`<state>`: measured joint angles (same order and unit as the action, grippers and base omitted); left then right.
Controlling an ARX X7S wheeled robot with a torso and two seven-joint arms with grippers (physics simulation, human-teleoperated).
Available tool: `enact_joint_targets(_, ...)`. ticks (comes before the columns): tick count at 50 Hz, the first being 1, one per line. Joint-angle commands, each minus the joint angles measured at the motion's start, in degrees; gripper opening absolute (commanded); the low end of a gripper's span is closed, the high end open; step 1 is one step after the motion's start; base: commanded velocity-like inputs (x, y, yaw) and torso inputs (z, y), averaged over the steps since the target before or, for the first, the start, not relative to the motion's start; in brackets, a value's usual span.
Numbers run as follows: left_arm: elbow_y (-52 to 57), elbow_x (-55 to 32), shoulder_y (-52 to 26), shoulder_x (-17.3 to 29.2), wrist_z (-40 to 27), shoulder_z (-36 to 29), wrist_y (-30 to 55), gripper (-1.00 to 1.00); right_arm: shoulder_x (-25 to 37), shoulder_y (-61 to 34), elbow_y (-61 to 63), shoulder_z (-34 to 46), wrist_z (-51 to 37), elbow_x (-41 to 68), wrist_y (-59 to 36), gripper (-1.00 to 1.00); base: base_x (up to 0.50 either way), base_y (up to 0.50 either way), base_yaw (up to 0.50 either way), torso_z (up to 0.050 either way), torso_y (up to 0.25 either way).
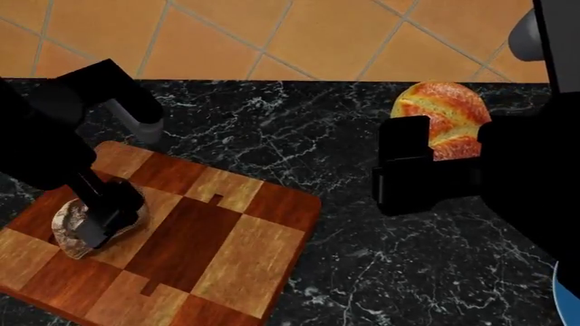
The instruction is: Place all breads on the cutting board.
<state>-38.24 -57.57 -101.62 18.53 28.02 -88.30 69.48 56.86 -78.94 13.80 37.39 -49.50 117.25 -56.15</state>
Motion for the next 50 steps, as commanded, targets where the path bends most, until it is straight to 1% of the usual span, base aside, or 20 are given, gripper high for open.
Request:
enact_joint_targets(1, -1.3, -0.3, 0.1, 0.0, -0.9, 0.8, -0.3, 1.00, -0.5, -0.8, -0.5, 0.0, 0.3, -0.9, -1.0, -1.00, 0.00, 0.00, 0.00, 0.000, 0.000)
enact_joint_targets(5, 0.3, -0.7, -0.8, 0.9, -0.9, 1.1, 0.3, 1.00, -0.5, -0.5, -0.5, -0.1, 0.4, -0.7, -0.7, -1.00, 0.00, 0.00, 0.00, 0.000, 0.000)
enact_joint_targets(8, 0.5, -1.7, -2.6, 1.3, -0.9, 2.5, 0.9, 1.00, -0.5, -0.7, -0.6, 0.0, 0.4, -0.7, -0.9, -1.00, 0.00, 0.00, 0.00, 0.000, 0.000)
enact_joint_targets(11, 1.3, -4.9, -3.9, 2.7, -3.9, 7.1, 1.5, 1.00, -1.3, -1.3, -1.7, 0.3, 0.3, -1.3, -0.7, -1.00, 0.00, 0.00, 0.00, 0.000, 0.000)
enact_joint_targets(16, 2.2, -8.2, -7.0, 5.1, -6.3, 11.8, 2.4, 1.00, -2.8, -2.6, -3.2, 1.2, 0.5, -1.5, -1.9, -1.00, 0.00, 0.00, 0.00, 0.000, 0.000)
enact_joint_targets(17, 1.4, -9.9, -8.6, 5.5, -6.9, 14.0, 3.1, 1.00, -3.9, -3.9, -4.5, 2.0, 0.2, -1.5, -3.0, -1.00, 0.00, 0.00, 0.00, 0.000, 0.000)
enact_joint_targets(18, 1.4, -9.8, -9.1, 5.7, -7.6, 14.2, 3.2, 1.00, -4.2, -4.3, -5.1, 2.4, 0.0, -1.5, -3.3, -1.00, 0.00, 0.00, 0.00, 0.000, 0.000)
enact_joint_targets(22, 1.9, -13.0, -11.9, 8.0, -10.6, 18.7, 3.9, 1.00, -7.8, -8.7, -9.1, 4.5, -0.1, -1.4, -6.5, -1.00, 0.00, 0.00, 0.00, 0.000, 0.000)
enact_joint_targets(24, 1.2, -13.2, -12.2, 8.2, -11.0, 19.4, 3.5, 1.00, -8.6, -9.8, -9.9, 5.5, -0.8, -0.6, -7.7, -1.00, 0.00, 0.00, 0.00, 0.000, 0.000)
enact_joint_targets(25, 3.5, -14.9, -12.2, 9.6, -11.7, 20.9, 3.8, 1.00, -9.4, -10.6, -10.7, 6.1, -1.5, 0.0, -8.1, -1.00, 0.00, 0.00, 0.00, 0.000, 0.000)
enact_joint_targets(27, 5.0, -16.0, -11.9, 10.6, -13.0, 21.6, 4.4, 1.00, -10.4, -11.7, -11.8, 7.0, -1.9, 0.7, -9.1, -1.00, 0.00, 0.00, 0.00, 0.000, 0.000)
enact_joint_targets(31, 5.2, -16.0, -11.3, 11.4, -13.2, 21.8, 3.8, 1.00, -11.3, -12.1, -12.1, 7.6, -2.4, 1.0, -9.1, -1.00, 0.00, 0.00, 0.00, 0.000, 0.000)
enact_joint_targets(33, 3.9, -16.8, -11.7, 11.6, -13.9, 23.4, 3.0, 1.00, -12.0, -12.3, -12.6, 8.0, -2.2, 0.6, -9.4, -1.00, 0.00, 0.00, 0.00, 0.000, 0.000)
enact_joint_targets(36, 3.9, -17.1, -11.4, 12.0, -14.9, 24.1, 2.3, 1.00, -13.0, -12.5, -13.3, 8.5, -1.7, 0.1, -9.7, -1.00, 0.00, 0.00, 0.00, 0.000, 0.000)
enact_joint_targets(40, 3.2, -18.4, -11.0, 12.7, -17.9, 26.6, 0.7, 1.00, -15.4, -14.5, -15.7, 10.0, -0.2, -0.6, -11.8, -1.00, 0.00, 0.00, 0.00, 0.000, 0.000)
enact_joint_targets(42, 4.3, -19.1, -10.5, 13.4, -18.8, 27.4, 0.3, 1.00, -16.8, -15.6, -16.7, 10.6, 1.6, -2.1, -13.3, -1.00, 0.00, 0.00, 0.00, 0.000, 0.000)
enact_joint_targets(47, 5.6, -20.9, -9.3, 14.8, -22.8, 30.4, -1.9, 1.00, -20.4, -17.3, -21.4, 13.1, 3.4, -2.0, -15.8, -1.00, 0.00, 0.00, 0.00, 0.000, 0.000)
enact_joint_targets(48, 6.6, -21.5, -8.9, 15.4, -24.0, 31.2, -2.5, 1.00, -21.6, -17.5, -22.2, 13.3, 5.8, -3.5, -16.5, -1.00, 0.00, 0.00, 0.00, 0.000, 0.000)
enact_joint_targets(50, 7.8, -22.0, -8.5, 16.1, -25.1, 31.7, -2.5, 1.00, -23.3, -18.5, -24.3, 14.4, 7.1, -5.6, -17.5, -1.00, 0.00, 0.00, 0.00, 0.000, 0.000)
